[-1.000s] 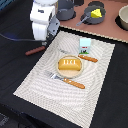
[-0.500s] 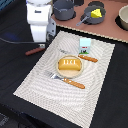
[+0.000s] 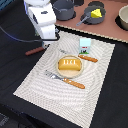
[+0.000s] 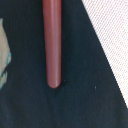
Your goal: Interact with the objects in diverse but meaningful ways.
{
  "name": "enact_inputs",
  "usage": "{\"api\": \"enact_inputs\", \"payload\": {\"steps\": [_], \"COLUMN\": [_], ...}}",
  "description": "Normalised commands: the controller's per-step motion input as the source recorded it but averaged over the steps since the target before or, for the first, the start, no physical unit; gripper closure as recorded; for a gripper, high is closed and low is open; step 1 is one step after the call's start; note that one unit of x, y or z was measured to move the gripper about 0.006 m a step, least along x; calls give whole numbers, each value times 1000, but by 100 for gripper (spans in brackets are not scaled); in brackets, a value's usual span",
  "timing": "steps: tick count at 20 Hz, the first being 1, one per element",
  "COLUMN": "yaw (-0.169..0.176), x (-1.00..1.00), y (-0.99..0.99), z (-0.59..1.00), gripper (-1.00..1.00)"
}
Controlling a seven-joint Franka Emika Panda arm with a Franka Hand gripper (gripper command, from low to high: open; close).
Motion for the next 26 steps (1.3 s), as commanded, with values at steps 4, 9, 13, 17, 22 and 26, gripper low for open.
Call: {"api": "enact_inputs", "payload": {"steps": [4,9,13,17,22,26], "yaw": [36,3,15,13,21,25], "x": [-295,-122,-404,-427,-496,-541], "y": [-222,-31,0,0,0,-4], "z": [-426,-293,-368,-370,-418,-446], "gripper": [-100,-100,-100,-100,-100,-100]}}
